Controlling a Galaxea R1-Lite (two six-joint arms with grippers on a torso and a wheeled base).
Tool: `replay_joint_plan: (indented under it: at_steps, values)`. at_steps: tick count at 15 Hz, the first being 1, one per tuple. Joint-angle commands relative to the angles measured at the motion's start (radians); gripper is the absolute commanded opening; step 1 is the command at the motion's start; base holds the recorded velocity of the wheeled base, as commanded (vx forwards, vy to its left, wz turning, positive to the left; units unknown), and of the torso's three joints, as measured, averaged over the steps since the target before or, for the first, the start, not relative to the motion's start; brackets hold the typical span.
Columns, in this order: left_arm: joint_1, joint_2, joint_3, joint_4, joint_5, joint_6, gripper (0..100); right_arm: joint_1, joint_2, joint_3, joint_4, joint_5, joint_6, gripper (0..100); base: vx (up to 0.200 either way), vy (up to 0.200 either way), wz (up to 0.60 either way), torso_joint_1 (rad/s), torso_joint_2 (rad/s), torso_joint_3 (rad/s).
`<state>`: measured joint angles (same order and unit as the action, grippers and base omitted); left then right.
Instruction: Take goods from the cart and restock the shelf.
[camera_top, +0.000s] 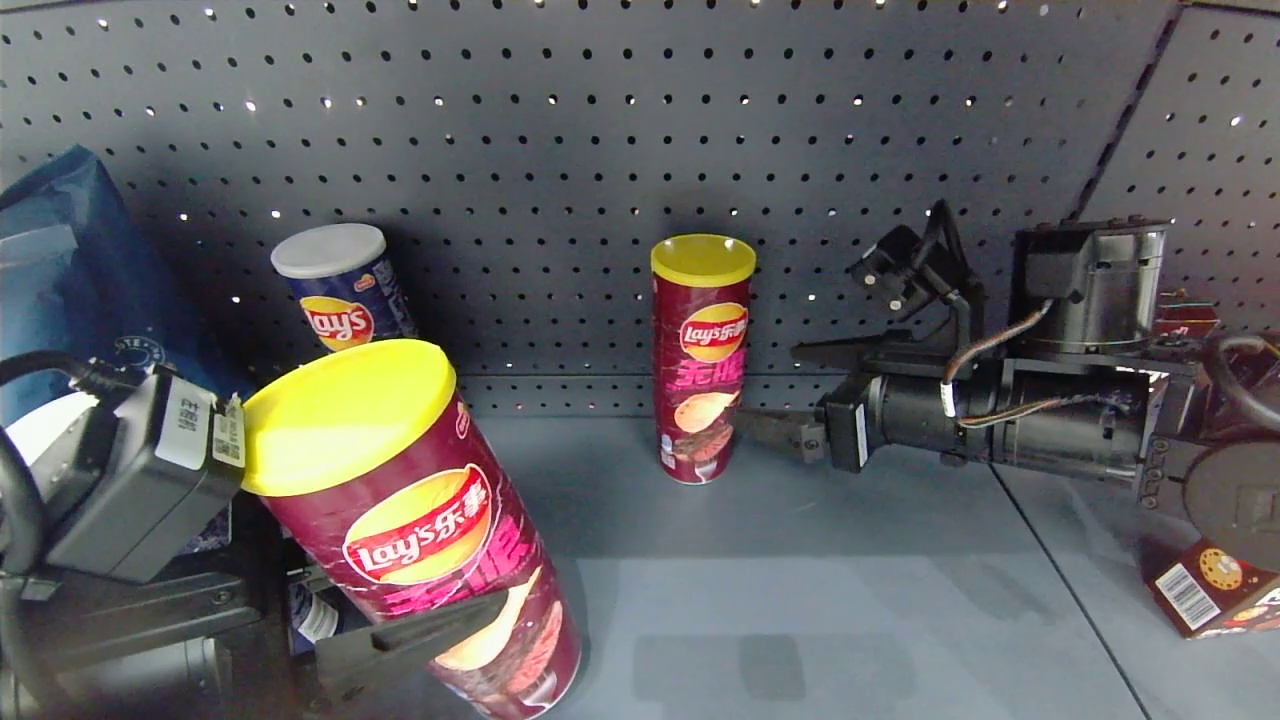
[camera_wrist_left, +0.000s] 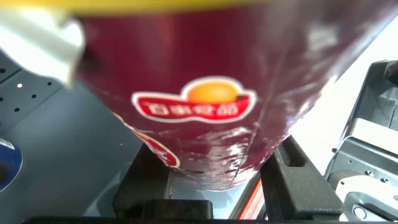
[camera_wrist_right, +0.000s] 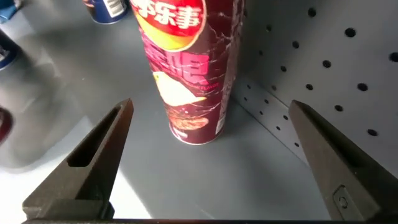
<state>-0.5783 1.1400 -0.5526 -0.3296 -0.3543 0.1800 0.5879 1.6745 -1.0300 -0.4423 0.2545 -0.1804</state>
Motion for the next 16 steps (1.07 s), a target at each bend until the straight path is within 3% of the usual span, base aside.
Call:
replay_joint_plan:
  at_steps: [1,16]
  values:
    - [0.0,0.001,0.0,0.0,0.001,-0.001,0,-0.011,0.033,0.001,-0.01,0.002,-0.002,100,0.0,0.0,0.0,0.0,0.0,0.0]
    - [0.0,0.001,0.026,-0.002,-0.002,-0.001,0,-0.02,0.209,-0.064,-0.153,0.042,-0.001,100,0.0,0.0,0.0,0.0,0.0,0.0]
